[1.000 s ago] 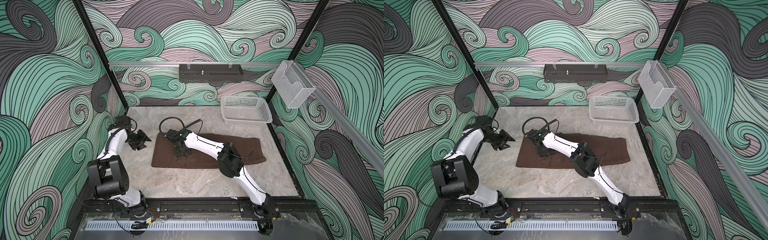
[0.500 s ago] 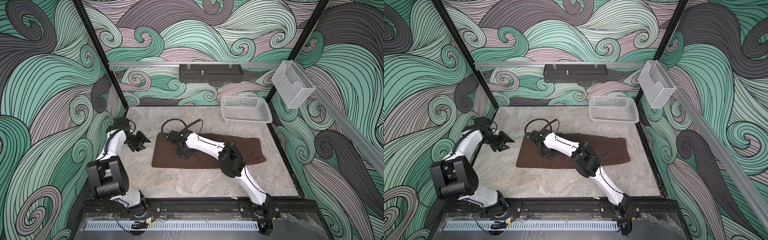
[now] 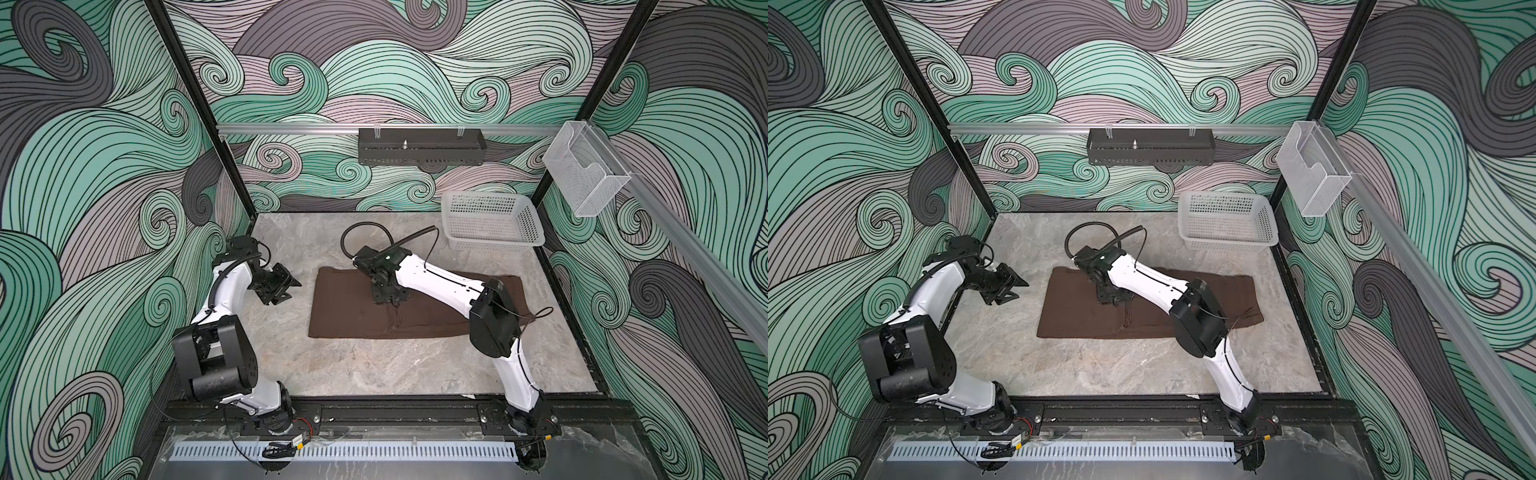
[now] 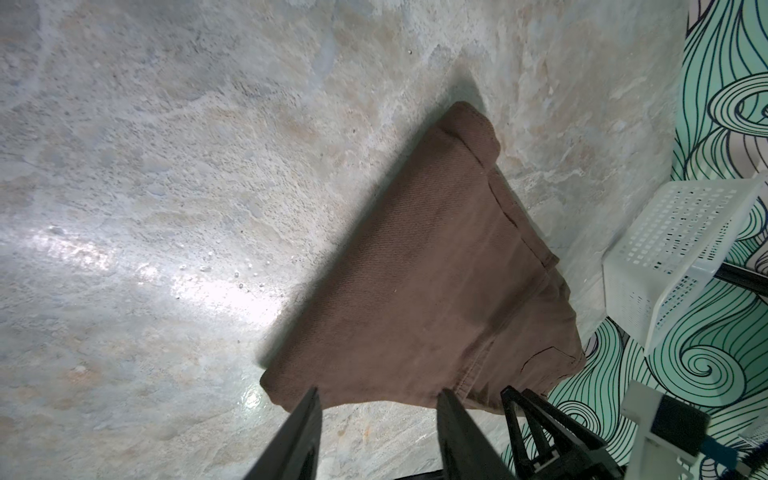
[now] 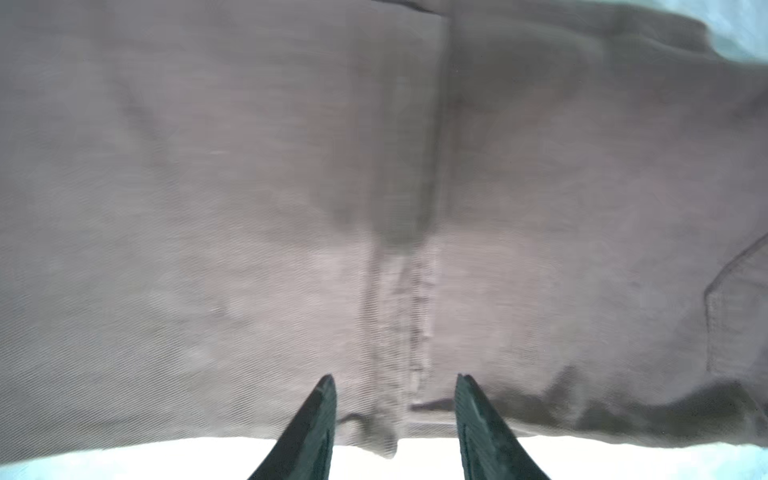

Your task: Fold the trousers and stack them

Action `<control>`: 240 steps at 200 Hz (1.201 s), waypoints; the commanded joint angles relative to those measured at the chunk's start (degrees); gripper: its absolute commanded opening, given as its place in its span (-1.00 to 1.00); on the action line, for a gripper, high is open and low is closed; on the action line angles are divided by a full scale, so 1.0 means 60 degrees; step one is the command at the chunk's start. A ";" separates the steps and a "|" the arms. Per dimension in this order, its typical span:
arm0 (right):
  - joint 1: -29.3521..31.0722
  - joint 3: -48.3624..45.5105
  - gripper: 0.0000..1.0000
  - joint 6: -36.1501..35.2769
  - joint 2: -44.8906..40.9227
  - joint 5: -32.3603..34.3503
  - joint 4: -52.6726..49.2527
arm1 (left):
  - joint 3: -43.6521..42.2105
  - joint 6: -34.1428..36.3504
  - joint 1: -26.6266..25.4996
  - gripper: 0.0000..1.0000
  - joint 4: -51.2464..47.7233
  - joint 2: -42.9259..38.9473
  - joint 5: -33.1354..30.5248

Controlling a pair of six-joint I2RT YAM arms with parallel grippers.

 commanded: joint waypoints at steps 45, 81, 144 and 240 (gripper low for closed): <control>0.0282 0.0920 -0.47 -0.0479 0.0922 -0.0028 -0.0485 | 0.0116 0.0666 0.0256 -0.01 -0.0679 -0.0192 0.0109; -0.0369 -0.0551 -0.60 -0.0627 0.0331 -0.0200 0.0207 | 0.0091 0.0991 0.0235 0.14 -0.0775 0.0109 0.0454; -0.1451 -0.3227 -0.43 -0.1128 -0.1560 -0.0274 0.1237 | 0.0081 0.1116 -0.0128 0.59 -0.0731 0.0687 0.0378; -0.2045 -0.4349 0.15 -0.1594 -0.1665 -0.3897 0.4071 | -0.0084 0.0635 -0.0418 0.63 -0.0315 0.1240 0.0027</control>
